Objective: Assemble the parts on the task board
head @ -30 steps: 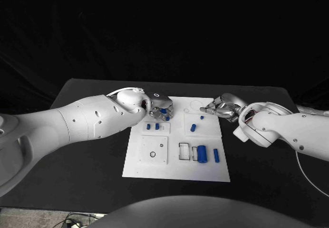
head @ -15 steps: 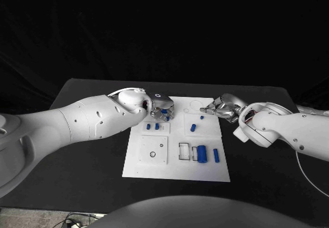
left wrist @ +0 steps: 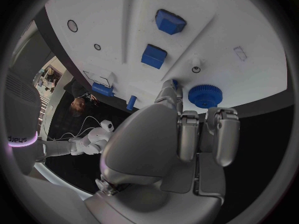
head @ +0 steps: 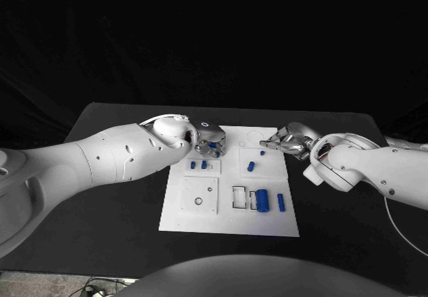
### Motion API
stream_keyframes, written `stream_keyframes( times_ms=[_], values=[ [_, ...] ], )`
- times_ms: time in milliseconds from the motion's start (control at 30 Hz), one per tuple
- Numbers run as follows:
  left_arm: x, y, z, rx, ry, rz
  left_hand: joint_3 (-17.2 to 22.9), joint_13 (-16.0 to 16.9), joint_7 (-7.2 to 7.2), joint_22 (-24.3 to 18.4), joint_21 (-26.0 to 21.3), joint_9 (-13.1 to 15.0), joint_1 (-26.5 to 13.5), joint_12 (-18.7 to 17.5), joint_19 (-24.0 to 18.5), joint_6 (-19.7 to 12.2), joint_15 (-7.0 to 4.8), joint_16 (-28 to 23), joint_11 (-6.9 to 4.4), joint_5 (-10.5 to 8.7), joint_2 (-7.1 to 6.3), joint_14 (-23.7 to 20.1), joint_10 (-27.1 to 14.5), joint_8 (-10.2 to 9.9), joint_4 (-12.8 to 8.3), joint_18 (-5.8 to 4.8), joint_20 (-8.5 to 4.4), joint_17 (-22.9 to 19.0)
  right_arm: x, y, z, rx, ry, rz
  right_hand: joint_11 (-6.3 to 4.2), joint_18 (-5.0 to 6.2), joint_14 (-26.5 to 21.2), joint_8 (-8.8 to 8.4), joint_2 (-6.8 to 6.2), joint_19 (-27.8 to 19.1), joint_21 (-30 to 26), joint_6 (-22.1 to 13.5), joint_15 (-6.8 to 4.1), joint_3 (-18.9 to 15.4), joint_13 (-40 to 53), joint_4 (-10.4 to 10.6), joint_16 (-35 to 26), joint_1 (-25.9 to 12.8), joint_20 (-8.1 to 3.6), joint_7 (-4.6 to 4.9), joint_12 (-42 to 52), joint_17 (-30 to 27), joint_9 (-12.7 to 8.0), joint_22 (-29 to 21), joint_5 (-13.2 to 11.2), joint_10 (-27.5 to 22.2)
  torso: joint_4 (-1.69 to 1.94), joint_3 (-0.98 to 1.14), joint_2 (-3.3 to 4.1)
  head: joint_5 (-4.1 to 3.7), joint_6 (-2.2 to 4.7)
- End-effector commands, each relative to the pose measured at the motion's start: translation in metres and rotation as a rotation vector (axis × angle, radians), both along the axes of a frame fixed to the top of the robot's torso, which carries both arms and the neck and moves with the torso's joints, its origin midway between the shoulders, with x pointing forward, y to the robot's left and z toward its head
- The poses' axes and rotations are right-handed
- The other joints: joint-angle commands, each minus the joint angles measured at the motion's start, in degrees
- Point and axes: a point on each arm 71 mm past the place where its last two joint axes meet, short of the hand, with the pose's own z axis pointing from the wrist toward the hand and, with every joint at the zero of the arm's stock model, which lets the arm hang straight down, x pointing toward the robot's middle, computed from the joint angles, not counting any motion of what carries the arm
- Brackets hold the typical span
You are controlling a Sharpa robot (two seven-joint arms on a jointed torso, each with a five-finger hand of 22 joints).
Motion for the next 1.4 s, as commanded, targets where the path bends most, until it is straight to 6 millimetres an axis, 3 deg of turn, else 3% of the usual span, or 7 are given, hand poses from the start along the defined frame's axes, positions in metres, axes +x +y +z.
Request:
stream_keyframes(
  times_ms=[33, 200, 433, 733, 1400],
  values=[
    [-0.0018, -0.0008, -0.0021, 0.019, 0.012, -0.017, -0.65, -0.08, 0.04, 15.1, 0.14, -0.57, -0.97, -0.59, 6.03, -2.14, 0.49, -0.4, 0.06, -0.26, -2.21, 6.14, -2.08, -0.87, 0.13, -0.43, -0.4, 15.1, -0.0006, 0.0013, -0.0009, -0.003, 0.01, 0.012, 0.18, -0.39, 5.98, 0.19, 0.4, 6.0, 0.26, 0.48, 0.12, -0.3, 15.1, 0.06, 0.23, 0.06, 0.43, 0.09, 0.23, 15.06, 0.06, 15.1, 0.17, 6.16, 0.04, -0.01, 0.03, 0.04, 0.01],
    [-0.0022, -0.0004, -0.0023, 0.019, 0.016, -0.024, -1.38, 0.02, 0.33, 15.1, 0.14, -1.56, -2.63, -0.46, 6.03, -5.11, 0.49, -0.4, 0.18, -0.25, -3.83, 6.14, -4.95, -0.81, -0.01, -0.43, -0.36, 15.1, -0.0006, 0.0016, -0.0009, -0.003, 0.009, 0.013, 0.18, -0.39, 5.98, 0.19, 0.4, 6.0, 0.26, 0.48, 0.12, -0.3, 15.1, 0.06, 0.23, 0.06, 0.43, 0.09, 0.23, 15.06, 0.06, 15.1, 0.17, 6.16, 0.04, 0.01, 0.02, 0.04, 0.01],
    [-0.0016, 0.0002, -0.0024, 0.019, 0.014, -0.02, -1.3, 0.1, 0.47, 15.1, 0.14, -1.89, -3.01, -0.27, 6.03, -5.95, 0.55, -0.4, 0.3, -0.23, -3.99, 6.14, -5.25, -0.76, -0.1, -0.43, -0.35, 15.1, -0.0006, 0.0014, -0.001, -0.004, 0.011, 0.013, 0.18, -0.39, 5.98, 0.19, 0.4, 6.0, 0.26, 0.48, 0.12, -0.3, 15.1, 0.06, 0.23, 0.06, 0.43, 0.09, 0.23, 15.06, 0.06, 15.1, 0.17, 6.16, -0.02, -0.01, 0.02, 0.09, 0.01],
    [-0.0001, 0.0012, -0.0028, 0.031, 0.008, -0.006, 1.3, 0.17, 0.29, 15.1, 0.14, -1.83, -0.9, 0.33, 6.03, -4.24, 0.61, -0.4, 0.17, -0.22, -2.01, 6.14, -3.31, 0.2, -0.33, -0.43, -0.36, 15.1, -0.0006, 0.0014, -0.0011, -0.004, 0.012, 0.014, 0.14, -0.39, 5.98, 0.24, 0.4, 6.0, 0.26, 0.56, 0.09, -0.37, 15.1, 0.1, 0.23, 0.0, 0.41, 0.05, 0.23, 15.06, 0.09, 15.1, 0.17, 6.16, 0.02, 0.01, 0.02, 0.08, 0.01],
    [0.0007, 0.0008, -0.0042, 0.041, 0.011, -0.004, 3.6, 0.12, 0.12, 15.1, 0.14, -1.82, -1.23, 0.23, 6.03, -1.94, 0.31, -0.4, -0.1, -0.22, -1.28, 6.14, -1.29, 0.83, 0.02, -0.43, -0.39, 15.1, -0.0004, 0.0018, -0.0013, -0.005, 0.015, 0.015, 0.13, -0.39, 5.98, 0.28, 0.4, 6.0, 0.26, 0.62, 0.08, -0.38, 15.1, 0.11, 0.23, -0.01, 0.41, 0.04, 0.23, 15.06, 0.11, 15.1, 0.18, 6.16, 0.05, 0.02, 0.01, 0.05, 0.01]
  ],
)
